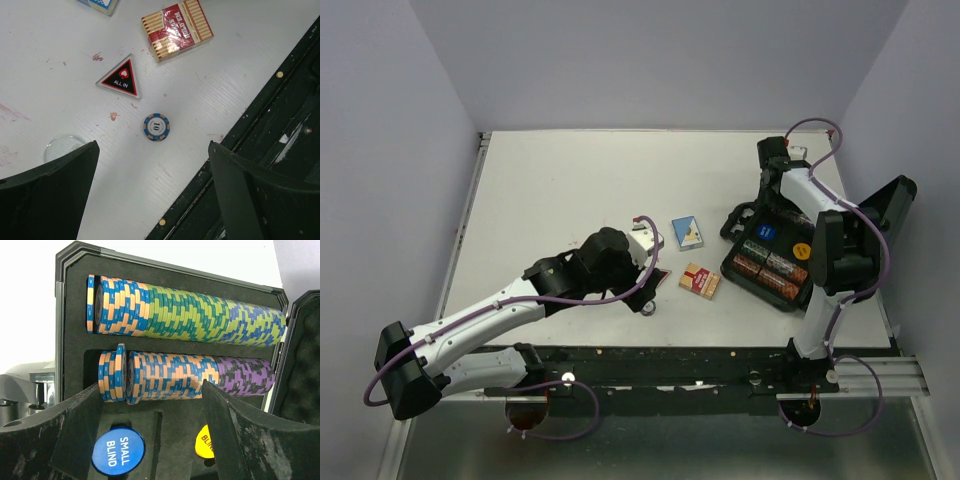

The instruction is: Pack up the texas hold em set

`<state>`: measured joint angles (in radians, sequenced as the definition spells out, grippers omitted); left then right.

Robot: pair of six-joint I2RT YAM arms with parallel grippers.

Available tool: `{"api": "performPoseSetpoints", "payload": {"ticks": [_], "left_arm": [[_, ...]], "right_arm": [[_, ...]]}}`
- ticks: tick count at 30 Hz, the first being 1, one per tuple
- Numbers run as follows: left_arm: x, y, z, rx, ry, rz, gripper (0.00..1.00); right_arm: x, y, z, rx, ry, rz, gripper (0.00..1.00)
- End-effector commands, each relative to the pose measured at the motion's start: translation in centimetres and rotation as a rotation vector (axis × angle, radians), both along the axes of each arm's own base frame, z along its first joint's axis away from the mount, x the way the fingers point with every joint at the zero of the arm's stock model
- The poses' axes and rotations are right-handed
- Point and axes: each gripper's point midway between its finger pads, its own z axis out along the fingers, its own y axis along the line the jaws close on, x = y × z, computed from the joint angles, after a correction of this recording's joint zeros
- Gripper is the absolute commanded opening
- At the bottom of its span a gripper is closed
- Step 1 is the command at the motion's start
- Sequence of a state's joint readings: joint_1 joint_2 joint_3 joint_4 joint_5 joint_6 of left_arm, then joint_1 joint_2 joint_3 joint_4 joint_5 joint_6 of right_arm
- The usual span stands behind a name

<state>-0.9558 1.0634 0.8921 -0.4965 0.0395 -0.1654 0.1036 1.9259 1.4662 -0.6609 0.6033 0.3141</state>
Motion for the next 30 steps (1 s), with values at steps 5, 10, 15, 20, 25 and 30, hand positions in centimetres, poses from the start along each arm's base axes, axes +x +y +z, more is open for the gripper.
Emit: {"api": "performPoseSetpoints", "payload": {"ticks": [5, 10, 15, 20, 25, 30], "left_arm": [[-0.1, -0.1, 0.3, -0.009, -0.004, -0.011, 0.99], [-0.1, -0.1, 0.3, -0.009, -0.001, -0.012, 0.99], [-0.2, -0.1, 0.3, -0.01, -0.001, -0.014, 0.99], [-0.2, -0.1, 0.3, -0.007, -0.002, -0.014, 0.99], [-0.2, -0.1, 0.3, -0.008, -0.001, -0.015, 0.99], [-0.2, -0.1, 0.3, -0.008, 0.0, -0.016, 0.99]], "right_arm": [[-1.3, -1.2, 1.9, -0.046, -0.001, -0.048, 0.87], [-1.4, -1.1, 2.1, -0.036, -0.014, -0.058, 0.88], [-0.9, -0.6, 1.6, -0.011, -0.012, -0.045, 0.88], [-0.2, 0.1, 0.8, 0.029, -0.015, -0.025, 0.89], [0.8, 1.3, 0.7, 0.095, -0.042, 0.011, 0.93], [1.5, 1.3, 0.7, 0.095, -0.044, 0.011, 0.94]]}}
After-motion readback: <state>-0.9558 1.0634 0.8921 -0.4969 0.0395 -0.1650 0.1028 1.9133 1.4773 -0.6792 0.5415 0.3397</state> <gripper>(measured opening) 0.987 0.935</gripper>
